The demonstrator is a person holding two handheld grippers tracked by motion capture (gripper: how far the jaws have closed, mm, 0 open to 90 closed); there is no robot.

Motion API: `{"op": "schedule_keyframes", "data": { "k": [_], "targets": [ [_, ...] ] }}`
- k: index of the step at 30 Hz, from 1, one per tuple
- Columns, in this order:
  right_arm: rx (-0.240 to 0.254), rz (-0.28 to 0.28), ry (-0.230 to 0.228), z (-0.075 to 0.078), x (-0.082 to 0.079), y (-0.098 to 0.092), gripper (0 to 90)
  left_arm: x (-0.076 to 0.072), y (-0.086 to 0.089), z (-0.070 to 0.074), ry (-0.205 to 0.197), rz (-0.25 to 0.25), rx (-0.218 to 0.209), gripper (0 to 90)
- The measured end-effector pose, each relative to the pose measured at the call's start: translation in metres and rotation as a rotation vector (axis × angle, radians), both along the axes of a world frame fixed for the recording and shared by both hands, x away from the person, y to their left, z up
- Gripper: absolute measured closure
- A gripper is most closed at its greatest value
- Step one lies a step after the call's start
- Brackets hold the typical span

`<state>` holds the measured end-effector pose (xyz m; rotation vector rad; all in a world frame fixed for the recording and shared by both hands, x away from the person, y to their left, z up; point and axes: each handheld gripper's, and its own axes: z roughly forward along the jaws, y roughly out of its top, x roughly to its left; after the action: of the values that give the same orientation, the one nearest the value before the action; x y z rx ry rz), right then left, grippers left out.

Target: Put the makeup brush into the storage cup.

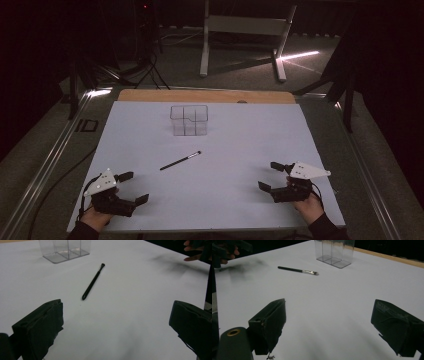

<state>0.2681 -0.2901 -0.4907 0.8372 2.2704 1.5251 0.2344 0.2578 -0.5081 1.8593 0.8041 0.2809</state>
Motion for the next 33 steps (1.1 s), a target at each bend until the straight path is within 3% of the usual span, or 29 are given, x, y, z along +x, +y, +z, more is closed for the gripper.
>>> {"op": "schedule_keyframes", "data": {
  "k": [9, 17, 20, 23, 25, 28, 33],
  "targets": [
    [0.004, 0.002, -0.001, 0.001, 0.0, 0.0, 12.9, 0.0, 0.0, 0.001, 0.006, 0.0, -0.002, 0.7],
    [0.014, -0.006, 0.0, 0.002, -0.001, -0.002, 13.1, -0.002, 0.002, 0.008, 0.018, 0.034, -0.028, 0.7],
    [0.012, -0.006, 0.002, 0.002, -0.001, -0.002, 13.2, -0.002, 0.004, 0.009, 0.043, 0.036, -0.058, 0.7],
    [0.007, -0.004, 0.002, 0.002, -0.001, -0.002, 13.2, 0.0, 0.001, 0.012, 0.098, 0.047, -0.042, 0.7],
    [0.012, -0.006, 0.003, 0.002, -0.001, -0.002, 13.2, -0.001, 0.0, 0.014, 0.086, 0.075, -0.02, 0.7],
    [0.014, -0.007, 0.003, 0.002, -0.001, -0.002, 13.3, 0.0, 0.005, 0.019, 0.087, 0.047, -0.084, 0.7],
    [0.009, -0.009, 0.001, 0.002, -0.001, -0.002, 13.3, 0.001, 0.006, 0.029, 0.078, 0.035, -0.046, 0.7]
  ]
}}
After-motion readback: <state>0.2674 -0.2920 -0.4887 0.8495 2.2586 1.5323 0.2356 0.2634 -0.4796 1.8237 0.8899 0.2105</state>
